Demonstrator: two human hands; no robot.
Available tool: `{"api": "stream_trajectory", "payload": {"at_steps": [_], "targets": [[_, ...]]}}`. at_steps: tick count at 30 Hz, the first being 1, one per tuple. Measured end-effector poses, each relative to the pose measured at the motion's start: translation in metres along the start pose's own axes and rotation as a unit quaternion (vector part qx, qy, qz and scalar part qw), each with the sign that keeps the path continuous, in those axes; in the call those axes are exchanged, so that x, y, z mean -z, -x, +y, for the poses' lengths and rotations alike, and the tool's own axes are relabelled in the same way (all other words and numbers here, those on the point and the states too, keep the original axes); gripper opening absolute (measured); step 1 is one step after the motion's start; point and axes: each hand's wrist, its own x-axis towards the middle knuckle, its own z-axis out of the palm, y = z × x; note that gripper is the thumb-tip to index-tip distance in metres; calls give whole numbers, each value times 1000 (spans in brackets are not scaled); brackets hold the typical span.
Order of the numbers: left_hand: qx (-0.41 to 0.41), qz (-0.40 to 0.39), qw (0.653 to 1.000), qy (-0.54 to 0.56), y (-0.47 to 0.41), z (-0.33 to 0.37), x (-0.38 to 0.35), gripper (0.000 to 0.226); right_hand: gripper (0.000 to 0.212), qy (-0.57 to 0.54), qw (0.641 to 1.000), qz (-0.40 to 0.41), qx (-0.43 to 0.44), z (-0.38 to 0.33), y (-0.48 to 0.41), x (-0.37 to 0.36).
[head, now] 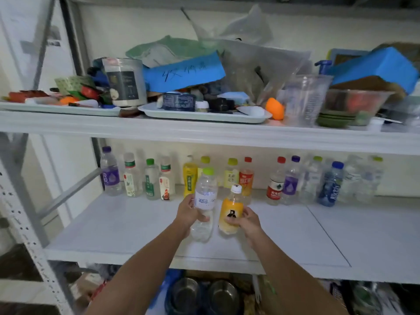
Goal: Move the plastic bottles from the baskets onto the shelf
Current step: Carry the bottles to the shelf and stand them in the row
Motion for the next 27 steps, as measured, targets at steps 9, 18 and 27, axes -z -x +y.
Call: {"api": "stream_trajectory", "payload": {"at_steps": [9,18,27], "targets": [[14,57,998,-22,-77,2,174,68,57,-22,998,-52,-5,4,-55,-186],[33,95,994,-34,-107,-11,295,65,67,30,994,-97,-33,30,-79,-318],[37,132,991,12,-103,-33,349,57,44,42,990,-131,-40,57,-81,-352]]}}
